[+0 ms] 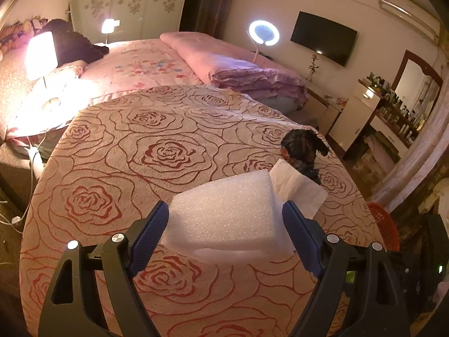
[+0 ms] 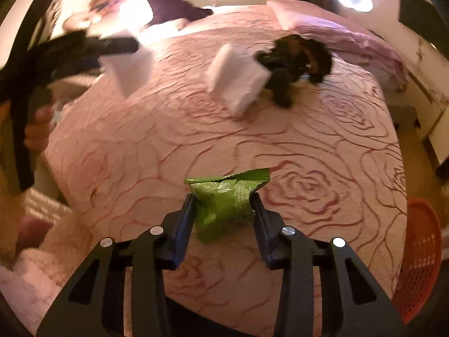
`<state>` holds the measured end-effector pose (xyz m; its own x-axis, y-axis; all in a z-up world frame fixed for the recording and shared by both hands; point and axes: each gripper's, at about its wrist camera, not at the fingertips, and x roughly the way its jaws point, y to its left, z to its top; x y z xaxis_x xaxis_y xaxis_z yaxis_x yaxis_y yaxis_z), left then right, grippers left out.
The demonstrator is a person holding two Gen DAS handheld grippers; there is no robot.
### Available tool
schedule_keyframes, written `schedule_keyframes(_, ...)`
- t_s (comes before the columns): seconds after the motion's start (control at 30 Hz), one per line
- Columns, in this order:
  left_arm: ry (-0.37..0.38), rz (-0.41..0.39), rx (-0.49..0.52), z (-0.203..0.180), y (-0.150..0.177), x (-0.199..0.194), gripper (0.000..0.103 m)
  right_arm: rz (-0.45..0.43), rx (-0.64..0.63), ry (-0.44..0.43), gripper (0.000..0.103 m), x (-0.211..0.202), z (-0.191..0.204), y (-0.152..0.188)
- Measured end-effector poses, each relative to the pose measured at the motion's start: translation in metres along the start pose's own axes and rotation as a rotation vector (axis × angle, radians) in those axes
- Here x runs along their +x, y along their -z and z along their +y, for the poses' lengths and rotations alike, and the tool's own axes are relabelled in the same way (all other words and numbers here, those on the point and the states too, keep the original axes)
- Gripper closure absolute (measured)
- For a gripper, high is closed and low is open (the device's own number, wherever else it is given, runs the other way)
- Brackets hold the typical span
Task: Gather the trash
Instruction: 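Carry the foam sheet and green packet over the red wastebasket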
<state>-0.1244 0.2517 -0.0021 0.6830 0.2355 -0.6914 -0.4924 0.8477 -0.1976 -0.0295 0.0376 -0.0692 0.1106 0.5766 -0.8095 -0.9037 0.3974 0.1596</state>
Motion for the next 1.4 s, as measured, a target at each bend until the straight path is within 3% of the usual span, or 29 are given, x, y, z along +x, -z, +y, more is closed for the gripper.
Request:
schedule_keyframes(0.43, 0.06, -0.013, 0.094, -0.046, -0.013, -0.002, 0.023, -0.111, 0.176, 0.122, 0.064, -0.034, -0.064, -0.002)
schedule_keyframes(0.7, 0.145, -0.026, 0.171, -0.093, -0.022, -0.005, 0.023, -0.166, 0.272, 0.196, 0.064, -0.059, -0.1, 0.006)
schedule_keyframes(1.2, 0.339, 0.126, 0.453, -0.234, 0.007, 0.059, 0.023, -0.203, 0.479, 0.356, 0.064, -0.098, -0.172, 0.055)
schedule_keyframes(1.4, 0.415, 0.18, 0.516, -0.276, 0.016, 0.082, 0.023, -0.194, 0.561, 0.405, 0.063, -0.105, -0.2, 0.075)
